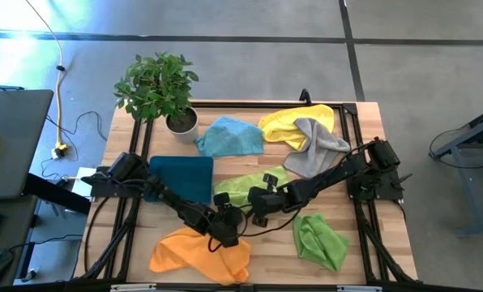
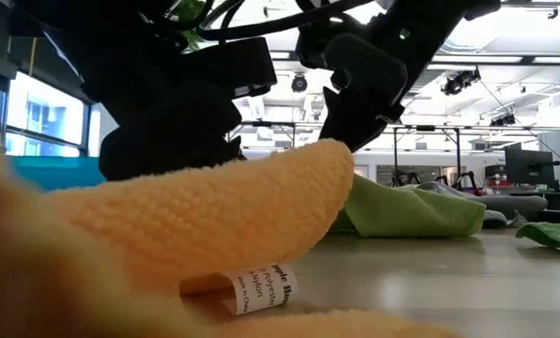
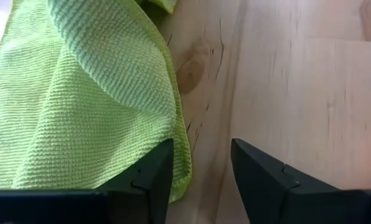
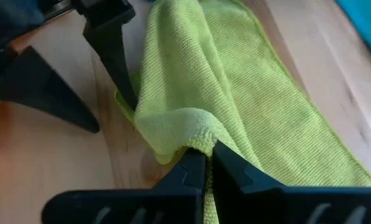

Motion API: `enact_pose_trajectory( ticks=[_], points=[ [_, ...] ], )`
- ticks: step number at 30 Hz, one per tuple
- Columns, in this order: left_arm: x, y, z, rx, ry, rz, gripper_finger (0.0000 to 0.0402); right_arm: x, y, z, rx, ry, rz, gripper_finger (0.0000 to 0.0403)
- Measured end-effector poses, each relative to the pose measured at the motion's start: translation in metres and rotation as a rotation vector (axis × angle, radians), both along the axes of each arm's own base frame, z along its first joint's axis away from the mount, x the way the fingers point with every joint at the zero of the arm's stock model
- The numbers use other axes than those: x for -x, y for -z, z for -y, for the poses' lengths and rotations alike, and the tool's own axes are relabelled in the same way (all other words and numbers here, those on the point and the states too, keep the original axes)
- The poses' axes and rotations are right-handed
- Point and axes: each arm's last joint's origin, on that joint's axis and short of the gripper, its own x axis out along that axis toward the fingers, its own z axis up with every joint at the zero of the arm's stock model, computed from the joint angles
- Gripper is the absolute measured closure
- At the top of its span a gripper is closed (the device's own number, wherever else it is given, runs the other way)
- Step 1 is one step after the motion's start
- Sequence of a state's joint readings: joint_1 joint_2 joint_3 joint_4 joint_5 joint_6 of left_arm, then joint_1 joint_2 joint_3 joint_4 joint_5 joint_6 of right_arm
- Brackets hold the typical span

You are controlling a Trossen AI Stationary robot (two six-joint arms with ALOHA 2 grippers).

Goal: Fold microfiber towels
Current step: Fold the light green microfiber towel on the table

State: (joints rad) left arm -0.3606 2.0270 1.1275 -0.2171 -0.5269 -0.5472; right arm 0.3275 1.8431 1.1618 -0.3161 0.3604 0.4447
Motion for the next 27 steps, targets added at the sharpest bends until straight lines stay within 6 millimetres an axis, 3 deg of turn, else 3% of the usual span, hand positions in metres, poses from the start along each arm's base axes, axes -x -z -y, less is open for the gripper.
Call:
enact_pose_trajectory(
  ticks=[7, 16, 22, 27],
  points=[
    [0.004, 0.003, -0.005, 0.025, -0.019, -0.062, 0.0307, 0.001, 0.001, -0.004, -0.059, -0.046, -0.02, 0.0395],
    [0.005, 0.003, -0.006, 0.038, -0.012, -0.081, 0.0341, 0.004, 0.001, -0.014, -0.067, -0.079, -0.024, 0.0391],
    [0.005, 0.003, -0.005, 0.085, 0.009, -0.095, 0.0395, 0.005, 0.001, -0.016, -0.067, -0.084, -0.024, 0.0391],
    [0.005, -0.008, -0.003, 0.157, 0.026, -0.094, 0.0397, 0.005, 0.001, -0.016, -0.065, -0.086, -0.025, 0.0385]
  ],
)
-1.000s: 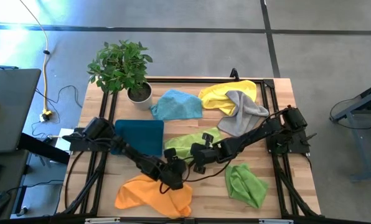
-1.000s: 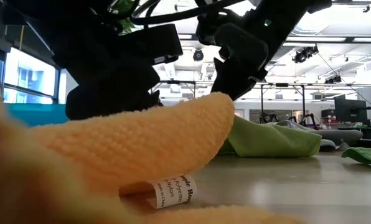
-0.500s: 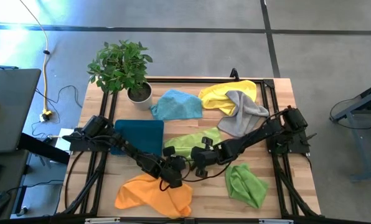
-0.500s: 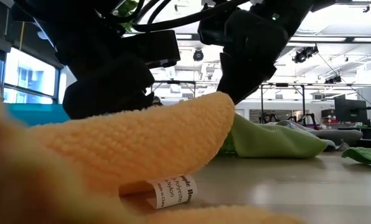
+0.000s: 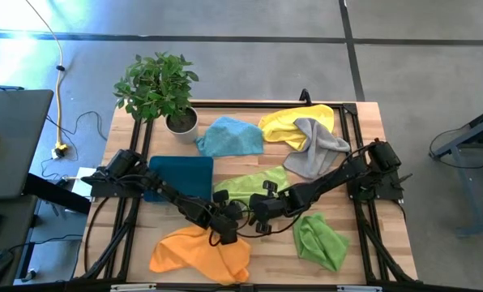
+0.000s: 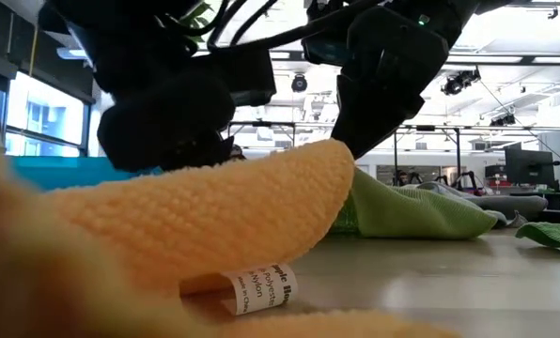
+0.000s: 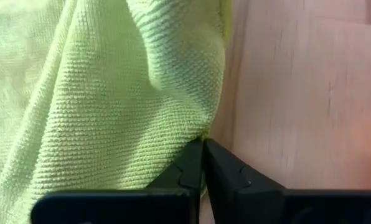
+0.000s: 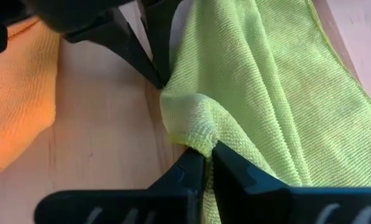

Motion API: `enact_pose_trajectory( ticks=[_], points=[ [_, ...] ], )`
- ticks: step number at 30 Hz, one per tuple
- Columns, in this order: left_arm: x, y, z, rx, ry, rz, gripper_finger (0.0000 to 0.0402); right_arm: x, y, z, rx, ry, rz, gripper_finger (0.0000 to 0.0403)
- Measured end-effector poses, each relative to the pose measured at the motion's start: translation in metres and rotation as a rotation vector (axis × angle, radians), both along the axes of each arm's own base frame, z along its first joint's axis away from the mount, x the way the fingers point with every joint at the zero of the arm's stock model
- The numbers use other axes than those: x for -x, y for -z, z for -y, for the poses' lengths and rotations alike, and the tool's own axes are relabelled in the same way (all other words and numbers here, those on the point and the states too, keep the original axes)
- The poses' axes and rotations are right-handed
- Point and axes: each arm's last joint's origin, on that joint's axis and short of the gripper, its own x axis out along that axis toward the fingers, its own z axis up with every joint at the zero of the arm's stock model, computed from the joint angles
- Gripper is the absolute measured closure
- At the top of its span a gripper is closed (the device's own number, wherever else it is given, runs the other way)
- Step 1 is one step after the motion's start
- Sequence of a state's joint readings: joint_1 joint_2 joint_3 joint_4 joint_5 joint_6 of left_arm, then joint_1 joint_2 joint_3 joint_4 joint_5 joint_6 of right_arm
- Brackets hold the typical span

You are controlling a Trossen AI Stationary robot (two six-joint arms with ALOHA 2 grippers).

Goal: Fold microfiber towels
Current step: Fold the light green microfiber towel on the table

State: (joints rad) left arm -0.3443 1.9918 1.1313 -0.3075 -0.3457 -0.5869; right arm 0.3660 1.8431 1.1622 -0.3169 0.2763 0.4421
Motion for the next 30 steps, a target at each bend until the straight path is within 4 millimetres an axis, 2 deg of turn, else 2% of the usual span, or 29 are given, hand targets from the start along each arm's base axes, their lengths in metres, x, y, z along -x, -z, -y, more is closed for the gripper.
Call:
enact_pose_trajectory(
  ticks=[4, 8, 10, 13, 16, 21, 25, 30],
  points=[
    [0.004, -0.021, 0.006, 0.052, 0.047, -0.02, 0.0399, 0.002, -0.005, 0.0, -0.004, -0.031, -0.011, 0.0358],
    [0.007, -0.056, 0.007, 0.059, 0.058, 0.011, 0.04, 0.01, -0.02, 0.001, -0.025, -0.05, -0.014, 0.0321],
    [0.011, -0.063, 0.005, 0.043, 0.051, 0.004, 0.0401, 0.014, -0.028, 0.002, -0.038, -0.059, -0.011, 0.0309],
    [0.011, -0.075, 0.002, 0.055, 0.044, 0.05, 0.0401, 0.02, -0.036, -0.001, -0.016, -0.075, 0.005, 0.0303],
    [0.015, -0.088, 0.0, 0.064, 0.042, 0.08, 0.0401, 0.024, -0.037, -0.011, 0.051, -0.114, 0.013, 0.0305],
    [0.018, -0.099, -0.008, 0.035, 0.041, 0.096, 0.0401, 0.029, -0.031, -0.031, 0.134, -0.145, 0.043, 0.031],
    [0.017, -0.103, -0.015, 0.047, 0.032, 0.102, 0.0401, 0.019, -0.027, -0.046, 0.174, -0.093, 0.202, 0.0311],
    [0.015, -0.102, -0.022, 0.07, 0.043, 0.083, 0.0401, 0.003, -0.023, -0.048, 0.155, -0.02, 0.333, 0.0311]
  ],
)
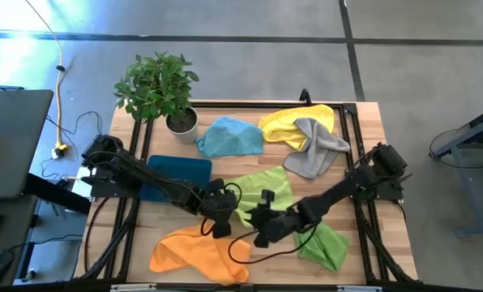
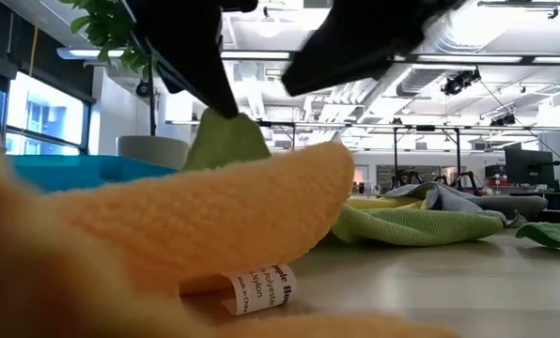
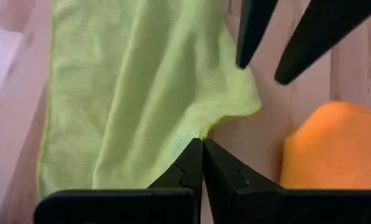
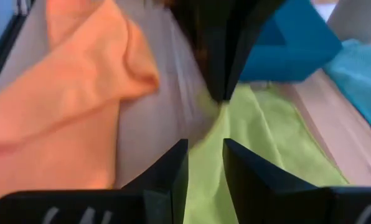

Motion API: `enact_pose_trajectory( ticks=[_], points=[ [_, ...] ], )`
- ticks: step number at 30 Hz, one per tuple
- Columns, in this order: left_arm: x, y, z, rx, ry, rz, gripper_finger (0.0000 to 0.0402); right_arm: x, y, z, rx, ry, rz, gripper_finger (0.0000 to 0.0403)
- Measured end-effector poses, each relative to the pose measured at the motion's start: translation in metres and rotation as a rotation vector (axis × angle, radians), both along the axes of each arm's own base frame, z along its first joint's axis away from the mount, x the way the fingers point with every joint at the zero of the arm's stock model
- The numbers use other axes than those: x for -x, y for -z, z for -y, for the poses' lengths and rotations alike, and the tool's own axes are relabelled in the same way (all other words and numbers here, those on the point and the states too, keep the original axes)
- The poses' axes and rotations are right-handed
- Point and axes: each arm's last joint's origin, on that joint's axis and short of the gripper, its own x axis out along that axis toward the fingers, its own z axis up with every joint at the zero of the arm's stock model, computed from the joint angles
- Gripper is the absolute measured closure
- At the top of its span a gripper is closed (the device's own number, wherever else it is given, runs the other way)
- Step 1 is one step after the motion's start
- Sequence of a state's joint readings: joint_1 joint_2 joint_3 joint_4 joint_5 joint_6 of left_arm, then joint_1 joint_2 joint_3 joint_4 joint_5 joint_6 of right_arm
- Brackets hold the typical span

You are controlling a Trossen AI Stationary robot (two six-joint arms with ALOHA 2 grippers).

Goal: Fold microfiber towels
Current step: Fold the light green microfiber towel on the table

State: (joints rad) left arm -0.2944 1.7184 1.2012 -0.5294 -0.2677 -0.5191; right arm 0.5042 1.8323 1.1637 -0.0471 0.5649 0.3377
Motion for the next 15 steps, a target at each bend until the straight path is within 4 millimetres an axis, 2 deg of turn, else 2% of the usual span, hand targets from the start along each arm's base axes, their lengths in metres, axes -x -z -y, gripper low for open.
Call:
enact_pose_trajectory(
  ticks=[9, 15],
  points=[
    [0.0, -0.002, 0.0, 0.03, 0.102, -0.021, 0.0401, -0.014, 0.011, -0.001, -0.032, 0.038, 0.093, 0.0308],
    [0.001, -0.006, -0.001, 0.042, 0.14, -0.012, 0.0401, -0.019, 0.018, 0.001, -0.049, 0.056, 0.096, 0.0254]
  ],
)
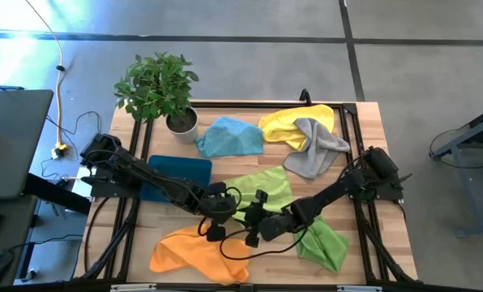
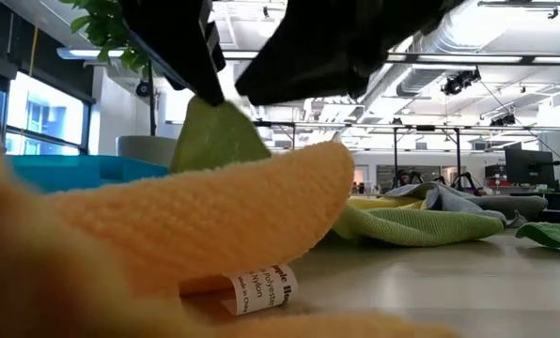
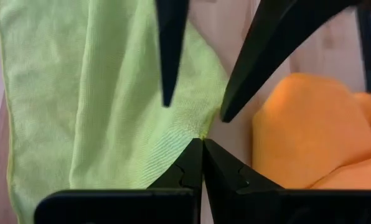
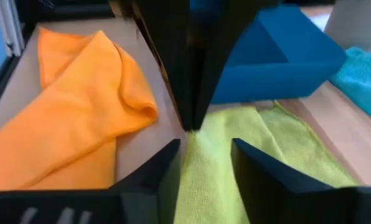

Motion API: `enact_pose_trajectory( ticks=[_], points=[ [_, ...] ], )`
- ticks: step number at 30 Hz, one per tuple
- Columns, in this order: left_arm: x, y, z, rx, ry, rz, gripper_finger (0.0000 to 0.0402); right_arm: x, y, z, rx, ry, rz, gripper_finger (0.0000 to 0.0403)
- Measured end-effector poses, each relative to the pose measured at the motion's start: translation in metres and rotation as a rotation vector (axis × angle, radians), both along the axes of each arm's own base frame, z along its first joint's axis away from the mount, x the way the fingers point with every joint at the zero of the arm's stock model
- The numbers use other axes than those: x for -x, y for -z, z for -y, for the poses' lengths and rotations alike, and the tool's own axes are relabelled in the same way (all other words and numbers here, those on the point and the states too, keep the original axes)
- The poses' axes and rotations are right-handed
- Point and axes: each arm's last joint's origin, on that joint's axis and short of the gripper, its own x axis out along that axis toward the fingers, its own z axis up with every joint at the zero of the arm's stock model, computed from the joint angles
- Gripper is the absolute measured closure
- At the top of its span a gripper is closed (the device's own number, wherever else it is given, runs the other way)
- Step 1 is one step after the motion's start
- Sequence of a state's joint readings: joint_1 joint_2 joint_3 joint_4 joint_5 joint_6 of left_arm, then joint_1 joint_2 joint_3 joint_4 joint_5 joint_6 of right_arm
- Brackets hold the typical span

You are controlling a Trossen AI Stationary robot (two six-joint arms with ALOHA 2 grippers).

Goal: Fold microfiber towels
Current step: Fold the light green microfiber towel on the table

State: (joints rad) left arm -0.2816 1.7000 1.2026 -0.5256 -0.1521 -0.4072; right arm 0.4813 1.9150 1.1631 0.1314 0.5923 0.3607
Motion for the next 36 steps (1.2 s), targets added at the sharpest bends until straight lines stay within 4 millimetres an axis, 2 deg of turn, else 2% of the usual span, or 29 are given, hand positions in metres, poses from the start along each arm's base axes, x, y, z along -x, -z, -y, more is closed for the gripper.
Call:
enact_pose_trajectory(
  ticks=[4, 7, 12, 20, 30, 36],
  points=[
    [0.001, -0.002, -0.001, -0.008, 0.028, -0.002, 0.0401, -0.002, 0.002, 0.003, -0.03, 0.021, 0.003, 0.0215],
    [0.001, -0.003, -0.003, -0.013, 0.035, -0.003, 0.0401, -0.003, 0.002, 0.004, -0.065, 0.002, -0.002, 0.0205],
    [0.002, -0.008, -0.011, -0.003, 0.017, 0.01, 0.0401, -0.004, 0.002, 0.004, -0.077, 0.006, 0.004, 0.0203],
    [0.006, -0.025, -0.018, 0.072, 0.036, 0.049, 0.0401, -0.001, 0.009, 0.012, -0.049, 0.04, -0.08, 0.0203],
    [0.034, -0.061, -0.023, 0.118, 0.062, 0.091, 0.0401, 0.012, 0.019, 0.02, 0.074, 0.126, -0.222, 0.0203],
    [0.045, -0.076, -0.027, 0.105, 0.048, 0.128, 0.0401, 0.022, 0.012, 0.024, 0.119, 0.127, -0.297, 0.0203]
  ],
)
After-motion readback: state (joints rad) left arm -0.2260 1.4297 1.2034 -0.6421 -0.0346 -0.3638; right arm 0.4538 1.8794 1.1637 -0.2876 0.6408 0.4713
